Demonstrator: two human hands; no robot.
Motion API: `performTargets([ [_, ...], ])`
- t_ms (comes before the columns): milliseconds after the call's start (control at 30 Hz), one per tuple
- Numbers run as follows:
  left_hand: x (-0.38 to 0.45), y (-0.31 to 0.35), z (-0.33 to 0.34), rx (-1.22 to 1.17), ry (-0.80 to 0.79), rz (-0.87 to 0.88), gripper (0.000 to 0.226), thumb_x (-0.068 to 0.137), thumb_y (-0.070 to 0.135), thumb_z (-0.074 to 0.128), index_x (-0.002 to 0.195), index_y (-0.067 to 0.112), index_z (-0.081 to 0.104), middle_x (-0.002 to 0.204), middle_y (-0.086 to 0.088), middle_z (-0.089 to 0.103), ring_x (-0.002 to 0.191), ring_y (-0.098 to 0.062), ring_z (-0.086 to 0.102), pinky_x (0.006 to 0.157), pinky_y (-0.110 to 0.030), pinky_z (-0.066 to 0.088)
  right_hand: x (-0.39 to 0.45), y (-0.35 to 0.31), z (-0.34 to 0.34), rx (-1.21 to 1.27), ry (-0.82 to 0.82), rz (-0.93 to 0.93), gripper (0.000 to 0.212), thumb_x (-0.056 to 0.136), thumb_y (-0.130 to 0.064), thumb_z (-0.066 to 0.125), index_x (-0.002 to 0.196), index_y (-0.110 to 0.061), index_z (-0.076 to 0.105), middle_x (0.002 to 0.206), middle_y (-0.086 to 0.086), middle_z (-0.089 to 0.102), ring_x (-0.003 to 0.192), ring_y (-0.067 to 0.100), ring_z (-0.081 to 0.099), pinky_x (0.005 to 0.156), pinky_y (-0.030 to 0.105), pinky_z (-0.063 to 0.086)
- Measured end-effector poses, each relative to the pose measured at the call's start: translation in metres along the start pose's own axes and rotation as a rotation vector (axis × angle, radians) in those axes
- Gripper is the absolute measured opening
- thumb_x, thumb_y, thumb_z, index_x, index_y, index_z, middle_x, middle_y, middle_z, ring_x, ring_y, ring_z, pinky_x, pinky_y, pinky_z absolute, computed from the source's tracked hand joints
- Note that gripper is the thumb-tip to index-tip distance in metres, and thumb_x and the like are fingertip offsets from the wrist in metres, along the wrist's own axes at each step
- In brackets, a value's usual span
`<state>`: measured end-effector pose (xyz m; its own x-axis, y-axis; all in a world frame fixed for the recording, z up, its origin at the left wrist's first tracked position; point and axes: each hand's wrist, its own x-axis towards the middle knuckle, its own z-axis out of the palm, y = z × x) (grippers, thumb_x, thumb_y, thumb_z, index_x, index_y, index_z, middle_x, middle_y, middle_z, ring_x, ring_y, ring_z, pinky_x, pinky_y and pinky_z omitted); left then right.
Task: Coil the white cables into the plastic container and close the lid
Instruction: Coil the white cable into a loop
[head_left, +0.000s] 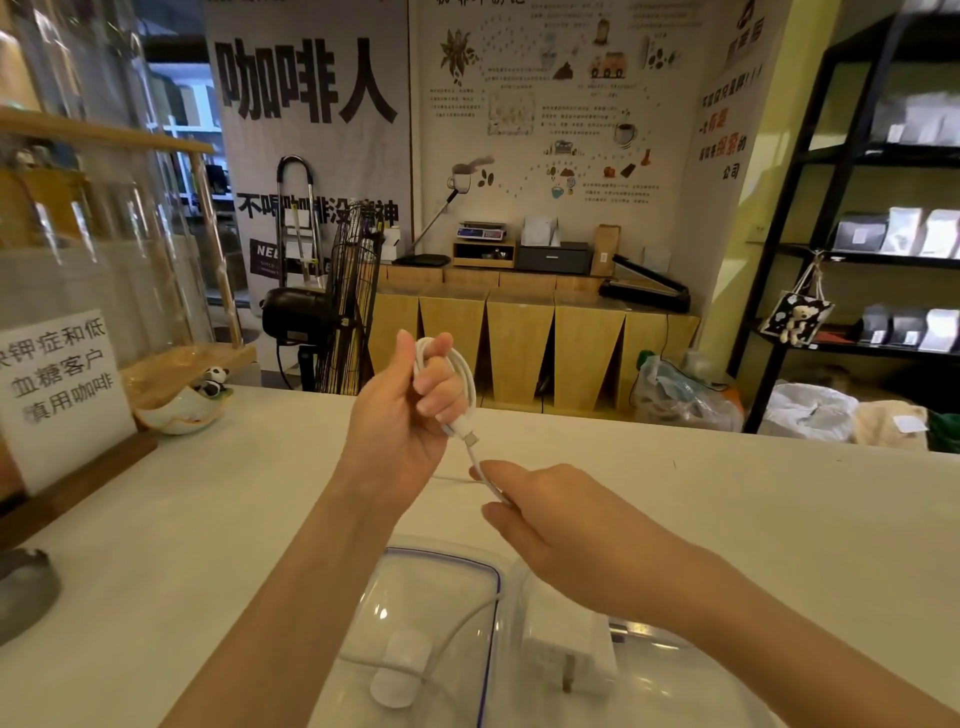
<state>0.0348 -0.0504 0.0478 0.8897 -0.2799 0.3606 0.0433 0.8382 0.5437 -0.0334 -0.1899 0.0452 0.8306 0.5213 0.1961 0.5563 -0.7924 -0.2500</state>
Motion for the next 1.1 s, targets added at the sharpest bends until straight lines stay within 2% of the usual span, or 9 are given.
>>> performTargets([
  [133,-0.003,-0.008,0.006,0.379,0.075,0.104,0.039,0.095,0.032,0.026,0.089,0.007,0.055,0.049,0.006,0.044,0.041,-0.005,0.038,0.043,-0.016,0.035,-0.007,-0.009,-0.003,-0.142,-0.028,-0.047,0.030,0.097,-0.029,0.032,0.119,-0.013,0.044,0.097,0.012,0.063,0.084,0.029,0.059,0.070,0.037,0.046],
  [267,-0.005,-0.012,0.005,0.798,0.020,0.108,0.035,0.095,0.029,0.029,0.092,0.008,0.057,0.050,0.007,0.049,0.045,-0.008,0.043,0.048,-0.021,0.036,-0.011,-0.013,-0.016,-0.283,0.059,-0.110,0.027,0.098,-0.028,0.031,0.116,-0.015,0.047,0.097,0.006,0.064,0.084,0.025,0.059,0.070,0.034,0.045],
  [333,-0.008,-0.014,0.006,0.989,-0.029,0.064,0.036,0.094,0.031,0.030,0.091,0.009,0.059,0.054,0.005,0.054,0.048,-0.011,0.047,0.048,-0.021,0.041,-0.011,-0.015,-0.026,-0.391,0.138,-0.193,0.021,0.094,-0.025,0.044,0.111,-0.017,0.053,0.092,0.001,0.066,0.078,0.019,0.061,0.064,0.027,0.045],
  [433,-0.013,-0.021,0.013,1.201,-0.067,-0.038,0.041,0.095,0.030,0.030,0.076,0.014,0.062,0.059,-0.001,0.058,0.056,-0.014,0.054,0.051,-0.015,0.044,-0.007,-0.002,-0.040,-0.494,0.333,-0.311,0.017,0.066,-0.026,0.078,0.080,-0.020,0.071,0.067,-0.006,0.071,0.057,0.007,0.061,0.052,0.013,0.042],
  [533,-0.018,-0.022,0.021,1.112,-0.130,-0.175,0.055,0.092,0.033,0.030,0.044,0.023,0.054,0.036,0.007,0.046,0.034,-0.004,0.039,0.038,-0.014,0.033,-0.004,0.012,-0.041,-0.341,0.450,-0.356,0.020,0.075,-0.031,0.061,0.080,-0.014,0.069,0.063,-0.003,0.069,0.055,0.008,0.059,0.054,0.013,0.039],
  [667,-0.018,-0.016,0.025,0.870,-0.233,-0.360,0.061,0.077,0.059,0.023,0.044,0.019,0.056,0.034,0.007,0.034,0.030,-0.008,0.027,0.041,-0.023,0.024,-0.002,0.017,-0.031,-0.169,0.490,-0.242,0.045,0.083,-0.043,0.039,0.100,-0.010,0.064,0.072,0.002,0.071,0.061,0.014,0.066,0.051,0.026,0.055],
  [833,-0.019,-0.012,0.027,0.782,-0.291,-0.513,0.073,0.075,0.065,0.019,0.047,0.009,0.056,0.030,0.004,0.030,0.028,-0.012,0.034,0.039,-0.020,0.028,0.001,0.025,-0.024,-0.329,0.540,-0.250,0.058,0.095,-0.044,0.019,0.074,-0.012,0.063,0.061,0.002,0.062,0.052,0.016,0.053,0.039,0.026,0.046],
  [1000,-0.022,-0.013,0.036,1.005,-0.096,-0.403,0.067,0.083,0.058,0.022,0.048,0.011,0.055,0.030,0.005,0.035,0.034,-0.014,0.046,0.047,-0.022,0.042,0.006,0.030,-0.019,-0.325,0.559,-0.177,0.062,0.091,-0.051,0.012,0.062,-0.015,0.054,0.051,-0.003,0.049,0.046,0.012,0.043,0.038,0.025,0.036],
  [1100,-0.021,-0.013,0.036,1.116,-0.061,-0.254,0.050,0.086,0.049,0.033,0.068,0.013,0.063,0.041,0.005,0.050,0.049,-0.015,0.055,0.059,-0.026,0.047,0.006,0.029,-0.026,-0.117,0.422,0.011,0.057,0.086,-0.054,0.016,0.074,-0.018,0.058,0.062,-0.001,0.056,0.058,0.014,0.055,0.057,0.027,0.047],
])
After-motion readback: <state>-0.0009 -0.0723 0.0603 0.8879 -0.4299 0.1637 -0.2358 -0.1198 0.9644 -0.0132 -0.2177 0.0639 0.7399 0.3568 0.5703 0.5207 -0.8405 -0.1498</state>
